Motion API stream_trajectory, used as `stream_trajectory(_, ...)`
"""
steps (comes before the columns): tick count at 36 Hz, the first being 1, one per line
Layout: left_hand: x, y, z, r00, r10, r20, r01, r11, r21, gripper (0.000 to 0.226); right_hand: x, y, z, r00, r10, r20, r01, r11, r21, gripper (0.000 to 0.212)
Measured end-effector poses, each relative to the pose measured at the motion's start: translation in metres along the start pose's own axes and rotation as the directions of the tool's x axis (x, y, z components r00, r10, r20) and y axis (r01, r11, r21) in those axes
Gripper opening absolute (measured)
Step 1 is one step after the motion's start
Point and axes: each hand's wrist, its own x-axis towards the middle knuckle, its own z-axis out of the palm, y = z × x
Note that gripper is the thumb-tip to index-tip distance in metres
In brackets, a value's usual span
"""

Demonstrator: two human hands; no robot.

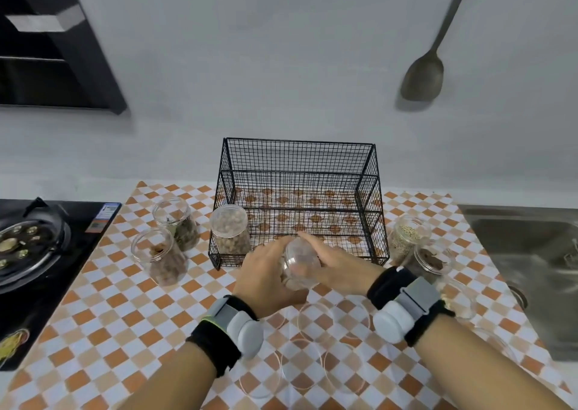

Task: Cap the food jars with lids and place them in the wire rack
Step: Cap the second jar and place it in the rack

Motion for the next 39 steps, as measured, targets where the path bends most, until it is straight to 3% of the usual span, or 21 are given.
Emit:
stream_trajectory(1,0.001,-0.001,-0.001,1.0,-0.003,0.003,0.003,1.0,-0.004,0.094,-0.004,-0.003,-0.005,0.997,-0.061,0.051,0.061,0.998,0.007,0.094)
stream_trajectory(3,0.002,-0.001,-0.003,1.0,0.003,0.021,-0.003,1.0,-0.002,0.095,-0.008,-0.005,-0.008,0.996,-0.09,0.0,0.089,0.993,-0.083,0.093)
stream_trajectory(6,0.001,-0.002,-0.005,0.999,0.02,0.042,-0.02,1.0,0.01,0.091,-0.001,-0.008,0.005,0.986,0.049,-0.161,-0.077,0.982,-0.174,0.093)
stream_trajectory(9,-0.002,-0.004,-0.003,0.998,0.012,0.068,-0.013,1.0,0.009,0.088,0.002,-0.01,0.009,0.98,0.199,0.004,-0.195,0.966,-0.169,0.122)
stream_trajectory(11,-0.002,-0.005,-0.002,0.996,-0.035,0.081,0.039,0.998,-0.047,0.083,0.003,-0.012,0.003,0.986,0.136,0.101,-0.106,0.96,-0.259,0.121)
stream_trajectory(15,0.001,-0.005,-0.003,0.988,-0.076,0.135,0.09,0.99,-0.106,0.086,0.001,-0.009,0.001,0.996,-0.09,-0.02,0.079,0.947,-0.311,0.092)
stream_trajectory(17,0.003,-0.004,-0.004,0.984,-0.084,0.156,0.104,0.987,-0.126,0.082,0.001,-0.008,0.01,0.972,-0.187,-0.144,0.133,0.938,-0.321,0.088)
stream_trajectory(21,0.004,0.001,-0.005,0.982,-0.122,0.144,0.145,0.977,-0.159,0.078,0.008,-0.006,0.025,0.925,-0.198,-0.323,0.099,0.95,-0.297,0.079)
stream_trajectory(25,0.0,0.004,-0.001,0.986,-0.149,0.078,0.158,0.979,-0.125,0.079,0.012,-0.008,0.029,0.918,-0.166,-0.361,0.032,0.936,-0.35,0.086)
stream_trajectory(30,0.0,0.003,0.009,0.989,-0.142,-0.05,0.141,0.99,-0.018,0.089,0.016,-0.01,0.031,0.915,-0.085,-0.394,-0.073,0.926,-0.37,0.121)
stream_trajectory(35,0.003,0.005,0.007,0.982,-0.167,-0.088,0.165,0.986,-0.027,0.089,0.02,-0.016,0.024,0.947,-0.016,-0.321,-0.032,0.989,-0.145,0.087)
stream_trajectory(39,0.004,0.007,0.006,0.973,-0.215,-0.08,0.196,0.96,-0.199,0.09,0.027,-0.023,0.018,0.928,-0.047,-0.371,0.014,0.996,-0.092,0.06)
